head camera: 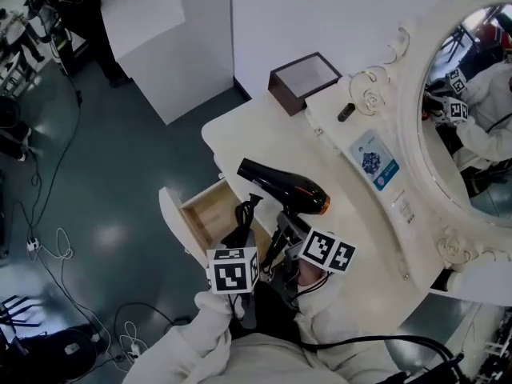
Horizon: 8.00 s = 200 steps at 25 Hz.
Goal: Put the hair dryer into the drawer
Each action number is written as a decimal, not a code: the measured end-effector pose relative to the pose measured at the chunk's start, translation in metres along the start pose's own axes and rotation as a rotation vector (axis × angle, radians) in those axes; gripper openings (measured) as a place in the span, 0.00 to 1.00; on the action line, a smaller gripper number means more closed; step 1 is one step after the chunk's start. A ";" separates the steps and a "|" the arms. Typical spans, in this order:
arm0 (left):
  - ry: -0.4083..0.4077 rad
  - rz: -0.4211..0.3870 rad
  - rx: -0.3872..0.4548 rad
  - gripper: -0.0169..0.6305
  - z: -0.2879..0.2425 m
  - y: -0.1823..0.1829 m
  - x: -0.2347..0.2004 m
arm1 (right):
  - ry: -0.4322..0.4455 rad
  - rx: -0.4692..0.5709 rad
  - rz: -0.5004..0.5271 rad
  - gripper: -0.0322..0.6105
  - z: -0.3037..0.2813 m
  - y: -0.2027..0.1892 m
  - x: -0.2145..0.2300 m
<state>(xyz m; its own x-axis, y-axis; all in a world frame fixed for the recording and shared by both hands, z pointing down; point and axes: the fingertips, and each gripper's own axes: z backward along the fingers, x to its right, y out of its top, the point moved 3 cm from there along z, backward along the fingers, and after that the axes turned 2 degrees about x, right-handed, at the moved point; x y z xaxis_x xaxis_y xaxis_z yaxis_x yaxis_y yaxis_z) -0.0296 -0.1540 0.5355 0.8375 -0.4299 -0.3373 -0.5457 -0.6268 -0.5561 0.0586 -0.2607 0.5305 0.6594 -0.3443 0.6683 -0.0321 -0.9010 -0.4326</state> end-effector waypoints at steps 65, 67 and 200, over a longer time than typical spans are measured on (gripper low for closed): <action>0.115 0.130 -0.244 0.18 0.015 -0.081 -0.120 | 0.094 -0.308 -0.089 0.41 -0.105 -0.152 -0.020; 0.104 0.118 -0.255 0.18 0.011 -0.080 -0.115 | 0.094 -0.293 -0.093 0.41 -0.105 -0.150 -0.017; -0.119 -0.274 0.302 0.04 0.138 0.017 -0.026 | -0.109 0.266 0.396 0.15 0.111 -0.081 -0.086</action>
<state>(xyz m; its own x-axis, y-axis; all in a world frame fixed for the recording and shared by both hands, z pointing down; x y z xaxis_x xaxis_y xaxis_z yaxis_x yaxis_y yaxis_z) -0.0566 -0.0638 0.4306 0.9574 -0.1848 -0.2219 -0.2850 -0.4816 -0.8288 0.0879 -0.1290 0.4408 0.7103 -0.6049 0.3601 -0.1130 -0.6029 -0.7897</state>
